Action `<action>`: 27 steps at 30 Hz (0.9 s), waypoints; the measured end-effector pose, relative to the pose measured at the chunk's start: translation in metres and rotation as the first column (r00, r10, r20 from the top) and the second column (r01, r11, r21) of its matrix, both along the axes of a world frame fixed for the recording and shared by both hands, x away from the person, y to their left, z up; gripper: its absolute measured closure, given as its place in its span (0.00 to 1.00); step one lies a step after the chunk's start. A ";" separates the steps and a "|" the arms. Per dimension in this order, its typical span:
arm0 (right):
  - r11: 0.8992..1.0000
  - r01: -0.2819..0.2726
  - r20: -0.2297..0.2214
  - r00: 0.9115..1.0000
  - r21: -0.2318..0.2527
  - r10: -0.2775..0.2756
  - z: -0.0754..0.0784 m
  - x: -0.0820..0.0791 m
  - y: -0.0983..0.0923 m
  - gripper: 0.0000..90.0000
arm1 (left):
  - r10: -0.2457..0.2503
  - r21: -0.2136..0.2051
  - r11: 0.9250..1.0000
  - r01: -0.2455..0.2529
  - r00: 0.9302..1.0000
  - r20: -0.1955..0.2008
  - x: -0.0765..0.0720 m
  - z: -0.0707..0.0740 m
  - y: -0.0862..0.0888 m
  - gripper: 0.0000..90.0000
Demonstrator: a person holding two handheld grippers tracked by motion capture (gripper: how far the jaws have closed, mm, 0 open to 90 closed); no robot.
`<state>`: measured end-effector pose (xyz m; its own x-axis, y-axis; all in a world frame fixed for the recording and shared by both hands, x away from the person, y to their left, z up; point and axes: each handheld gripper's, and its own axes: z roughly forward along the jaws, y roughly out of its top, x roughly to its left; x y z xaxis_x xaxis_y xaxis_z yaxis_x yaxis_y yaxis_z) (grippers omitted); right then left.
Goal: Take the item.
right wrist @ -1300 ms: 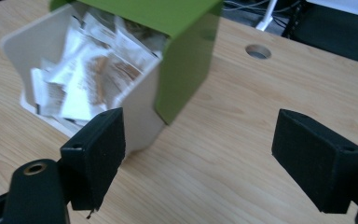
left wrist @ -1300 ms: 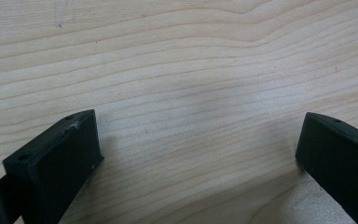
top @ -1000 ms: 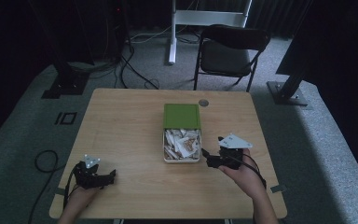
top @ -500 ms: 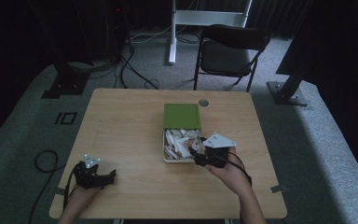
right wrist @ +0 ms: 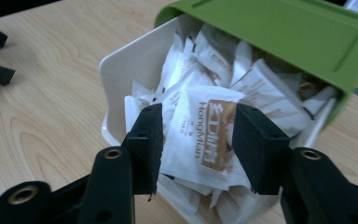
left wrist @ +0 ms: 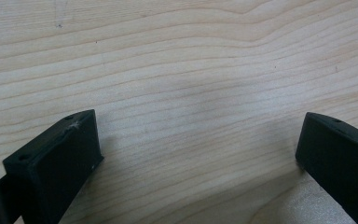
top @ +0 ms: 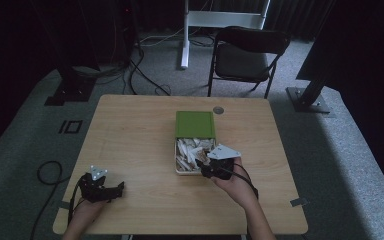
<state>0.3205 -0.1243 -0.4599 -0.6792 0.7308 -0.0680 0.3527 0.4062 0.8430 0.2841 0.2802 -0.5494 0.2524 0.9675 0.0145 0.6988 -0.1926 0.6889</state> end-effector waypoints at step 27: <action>0.996 0.062 -0.037 0.997 -0.058 -0.064 -0.016 0.016 0.014 0.59 | 0.001 -0.001 1.000 -0.001 1.000 0.000 0.000 0.000 0.000 0.01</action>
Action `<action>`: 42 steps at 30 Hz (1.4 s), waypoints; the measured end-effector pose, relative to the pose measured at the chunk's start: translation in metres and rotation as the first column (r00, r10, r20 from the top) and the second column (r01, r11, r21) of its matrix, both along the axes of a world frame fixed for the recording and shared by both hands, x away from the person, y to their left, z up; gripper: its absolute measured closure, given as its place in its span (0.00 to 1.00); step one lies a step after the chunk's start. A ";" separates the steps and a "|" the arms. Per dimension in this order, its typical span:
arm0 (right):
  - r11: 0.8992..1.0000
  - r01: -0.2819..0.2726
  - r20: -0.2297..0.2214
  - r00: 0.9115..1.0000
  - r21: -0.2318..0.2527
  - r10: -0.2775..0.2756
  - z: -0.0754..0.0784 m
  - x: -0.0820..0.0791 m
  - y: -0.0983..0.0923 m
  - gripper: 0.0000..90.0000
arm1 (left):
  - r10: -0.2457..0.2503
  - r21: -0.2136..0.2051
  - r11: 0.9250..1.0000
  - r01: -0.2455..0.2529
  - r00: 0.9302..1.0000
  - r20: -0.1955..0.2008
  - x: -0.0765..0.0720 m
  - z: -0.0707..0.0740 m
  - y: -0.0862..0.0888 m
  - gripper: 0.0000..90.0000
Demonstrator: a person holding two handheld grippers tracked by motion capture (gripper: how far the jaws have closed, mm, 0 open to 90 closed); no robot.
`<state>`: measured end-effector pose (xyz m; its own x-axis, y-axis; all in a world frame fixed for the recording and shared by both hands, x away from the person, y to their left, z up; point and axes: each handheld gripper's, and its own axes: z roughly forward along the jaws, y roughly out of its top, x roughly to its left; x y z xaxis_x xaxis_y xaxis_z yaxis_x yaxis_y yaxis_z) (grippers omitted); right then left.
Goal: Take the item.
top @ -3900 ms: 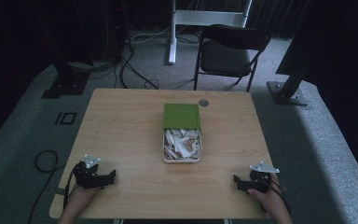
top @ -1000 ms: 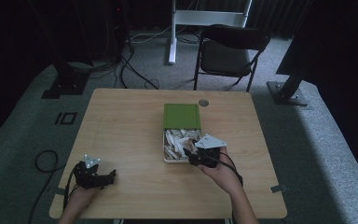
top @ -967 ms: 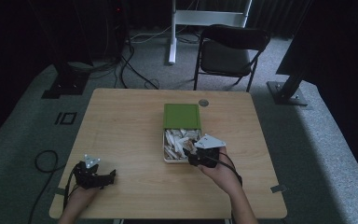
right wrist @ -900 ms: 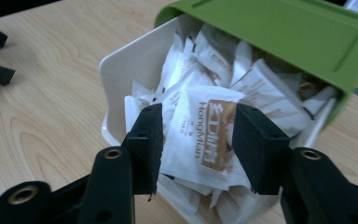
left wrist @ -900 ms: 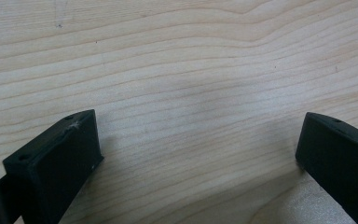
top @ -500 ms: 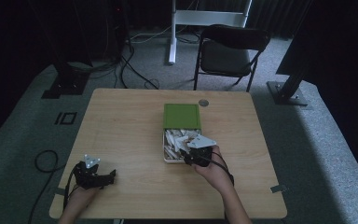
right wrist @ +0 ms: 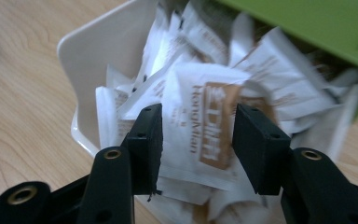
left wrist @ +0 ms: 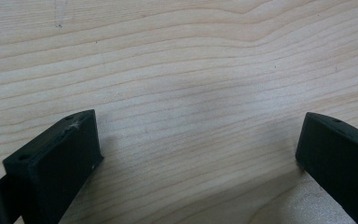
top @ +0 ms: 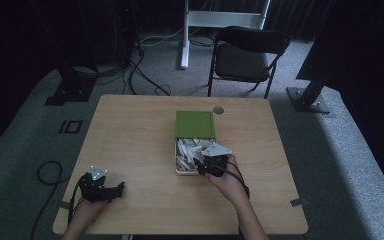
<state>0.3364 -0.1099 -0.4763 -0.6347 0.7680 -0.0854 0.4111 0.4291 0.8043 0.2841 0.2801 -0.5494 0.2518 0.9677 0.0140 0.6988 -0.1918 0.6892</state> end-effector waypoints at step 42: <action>0.979 0.152 0.167 0.971 0.133 -0.173 0.059 0.014 -0.076 0.93 | -0.001 0.002 1.000 0.001 1.000 -0.002 0.000 0.000 0.000 0.01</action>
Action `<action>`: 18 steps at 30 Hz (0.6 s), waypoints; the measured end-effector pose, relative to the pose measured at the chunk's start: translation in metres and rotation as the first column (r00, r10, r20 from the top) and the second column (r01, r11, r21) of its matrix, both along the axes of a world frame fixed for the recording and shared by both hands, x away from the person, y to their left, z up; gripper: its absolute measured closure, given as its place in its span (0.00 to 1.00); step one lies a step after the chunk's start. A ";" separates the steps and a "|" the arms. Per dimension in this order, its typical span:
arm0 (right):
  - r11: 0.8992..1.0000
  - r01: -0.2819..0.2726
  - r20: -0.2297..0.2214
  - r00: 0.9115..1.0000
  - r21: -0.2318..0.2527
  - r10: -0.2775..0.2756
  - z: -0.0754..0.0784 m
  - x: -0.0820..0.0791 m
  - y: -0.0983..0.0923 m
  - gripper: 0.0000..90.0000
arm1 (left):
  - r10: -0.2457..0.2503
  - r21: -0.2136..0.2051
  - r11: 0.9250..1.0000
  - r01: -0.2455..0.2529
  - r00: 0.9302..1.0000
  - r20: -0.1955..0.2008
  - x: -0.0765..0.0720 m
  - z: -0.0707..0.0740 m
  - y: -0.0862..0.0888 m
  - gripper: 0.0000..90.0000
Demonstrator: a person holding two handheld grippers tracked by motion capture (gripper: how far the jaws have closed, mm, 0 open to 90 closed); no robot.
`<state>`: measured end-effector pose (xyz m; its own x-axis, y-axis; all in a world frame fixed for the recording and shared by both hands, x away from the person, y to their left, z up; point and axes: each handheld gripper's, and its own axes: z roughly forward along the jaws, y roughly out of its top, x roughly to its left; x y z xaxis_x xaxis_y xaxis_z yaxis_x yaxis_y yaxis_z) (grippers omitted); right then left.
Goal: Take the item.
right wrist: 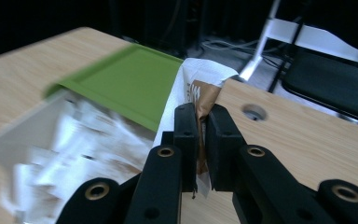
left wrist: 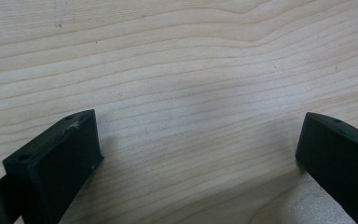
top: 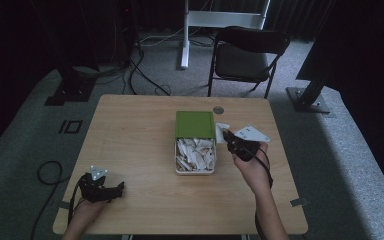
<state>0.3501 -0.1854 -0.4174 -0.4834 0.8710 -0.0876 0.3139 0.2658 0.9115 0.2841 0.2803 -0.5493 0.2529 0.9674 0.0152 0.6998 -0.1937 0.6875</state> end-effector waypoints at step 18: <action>0.995 0.086 -0.102 0.992 0.048 -0.081 -0.077 0.045 -0.026 0.93 | 0.000 0.000 1.000 0.000 1.000 0.000 0.000 0.000 0.000 0.01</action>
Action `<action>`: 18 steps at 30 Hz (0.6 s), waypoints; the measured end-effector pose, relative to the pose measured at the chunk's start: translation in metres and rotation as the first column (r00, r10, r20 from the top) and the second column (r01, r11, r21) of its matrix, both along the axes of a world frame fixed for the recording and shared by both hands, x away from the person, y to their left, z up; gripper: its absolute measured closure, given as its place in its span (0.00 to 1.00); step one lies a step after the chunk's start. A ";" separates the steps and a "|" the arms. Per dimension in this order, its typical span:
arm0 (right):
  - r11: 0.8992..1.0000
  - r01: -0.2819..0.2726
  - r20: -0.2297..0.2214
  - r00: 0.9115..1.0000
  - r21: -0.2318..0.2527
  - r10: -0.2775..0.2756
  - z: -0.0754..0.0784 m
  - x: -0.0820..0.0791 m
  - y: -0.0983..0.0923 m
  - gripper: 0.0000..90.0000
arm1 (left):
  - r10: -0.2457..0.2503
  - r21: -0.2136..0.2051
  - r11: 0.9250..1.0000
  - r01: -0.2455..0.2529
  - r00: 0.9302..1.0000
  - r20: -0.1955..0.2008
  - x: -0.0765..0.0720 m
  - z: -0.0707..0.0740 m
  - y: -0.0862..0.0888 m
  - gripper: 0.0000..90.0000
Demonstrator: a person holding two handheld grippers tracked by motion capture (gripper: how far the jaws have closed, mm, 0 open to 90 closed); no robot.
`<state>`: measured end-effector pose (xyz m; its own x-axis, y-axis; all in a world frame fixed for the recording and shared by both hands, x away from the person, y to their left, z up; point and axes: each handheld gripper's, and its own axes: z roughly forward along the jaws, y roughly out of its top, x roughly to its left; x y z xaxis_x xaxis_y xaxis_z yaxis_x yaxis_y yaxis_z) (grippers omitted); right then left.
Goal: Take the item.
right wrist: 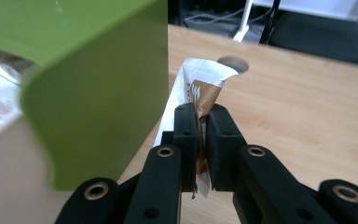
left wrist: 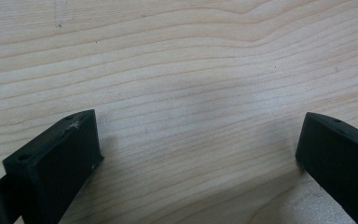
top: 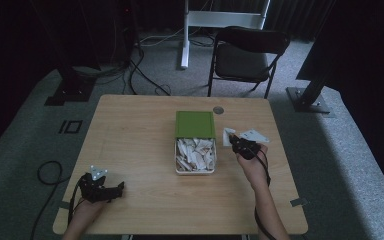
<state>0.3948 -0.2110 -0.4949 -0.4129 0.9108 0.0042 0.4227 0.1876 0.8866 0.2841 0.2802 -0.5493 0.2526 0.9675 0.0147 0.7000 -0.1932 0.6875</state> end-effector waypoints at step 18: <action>0.999 0.013 -0.146 0.989 -0.039 -0.018 -0.046 0.028 0.008 0.85 | 0.001 -0.001 1.000 -0.001 1.000 0.001 0.000 0.000 0.000 0.01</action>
